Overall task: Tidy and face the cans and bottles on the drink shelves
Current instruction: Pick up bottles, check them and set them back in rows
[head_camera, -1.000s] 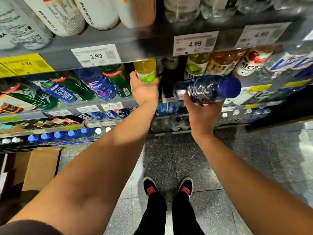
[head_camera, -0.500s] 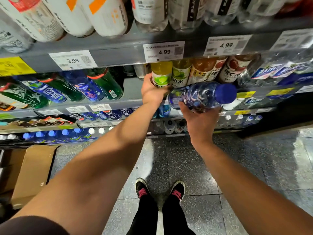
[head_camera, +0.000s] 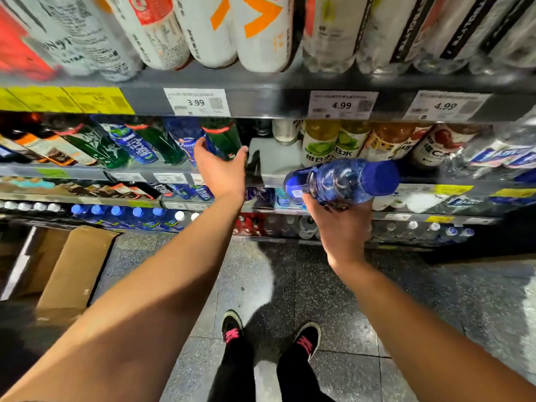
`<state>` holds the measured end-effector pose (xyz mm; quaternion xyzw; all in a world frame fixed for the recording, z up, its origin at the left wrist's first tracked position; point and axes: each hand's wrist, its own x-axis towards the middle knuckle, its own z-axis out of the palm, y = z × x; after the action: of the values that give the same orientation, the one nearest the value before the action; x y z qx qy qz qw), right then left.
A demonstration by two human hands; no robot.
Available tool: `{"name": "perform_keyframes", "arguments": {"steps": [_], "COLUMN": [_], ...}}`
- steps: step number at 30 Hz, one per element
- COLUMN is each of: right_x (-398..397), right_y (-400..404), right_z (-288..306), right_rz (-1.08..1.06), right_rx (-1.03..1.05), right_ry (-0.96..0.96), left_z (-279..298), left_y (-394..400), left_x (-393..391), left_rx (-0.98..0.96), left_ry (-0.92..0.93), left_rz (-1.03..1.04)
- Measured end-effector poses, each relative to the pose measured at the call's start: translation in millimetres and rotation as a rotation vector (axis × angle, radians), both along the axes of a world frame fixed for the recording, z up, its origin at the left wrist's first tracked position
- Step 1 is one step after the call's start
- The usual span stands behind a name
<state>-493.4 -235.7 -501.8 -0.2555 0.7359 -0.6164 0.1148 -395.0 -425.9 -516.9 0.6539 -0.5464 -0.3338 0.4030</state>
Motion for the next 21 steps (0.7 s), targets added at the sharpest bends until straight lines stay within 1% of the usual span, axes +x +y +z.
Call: {"name": "perform_keyframes", "arguments": {"steps": [2,6,9,13,18,21], "right_x": [6.8,17.9,25.7,26.8,20.2,15.7], "right_y": [-5.8,-9.8,-10.1,-8.8,-8.6,-6.8], "right_z": [-2.9,-15.4,-18.9,-19.3,-12.8,-12.1], "right_rz": [-0.002,-0.006,-0.027,-0.061,-0.087,-0.104], "right_rx": [0.011,-0.010,-0.017,0.008,0.024,0.031], "right_ry": [-0.018,-0.111,-0.163,-0.198,-0.149,-0.150], "left_z": [-7.4,-16.5,-19.1,-22.7,-22.6,-30.9], "left_y": [-11.4,-26.2,-32.6,-25.1,0.7,8.1], "left_x": [-4.1,-8.6,-8.4,-17.1,-45.6,-58.8], "left_rx": [0.048,0.040,0.046,0.063,0.086,0.066], "left_ry": [-0.006,-0.075,-0.075,-0.034,0.113,0.141], "left_rz": [-0.023,0.009,0.015,-0.089,-0.254,-0.354]}}
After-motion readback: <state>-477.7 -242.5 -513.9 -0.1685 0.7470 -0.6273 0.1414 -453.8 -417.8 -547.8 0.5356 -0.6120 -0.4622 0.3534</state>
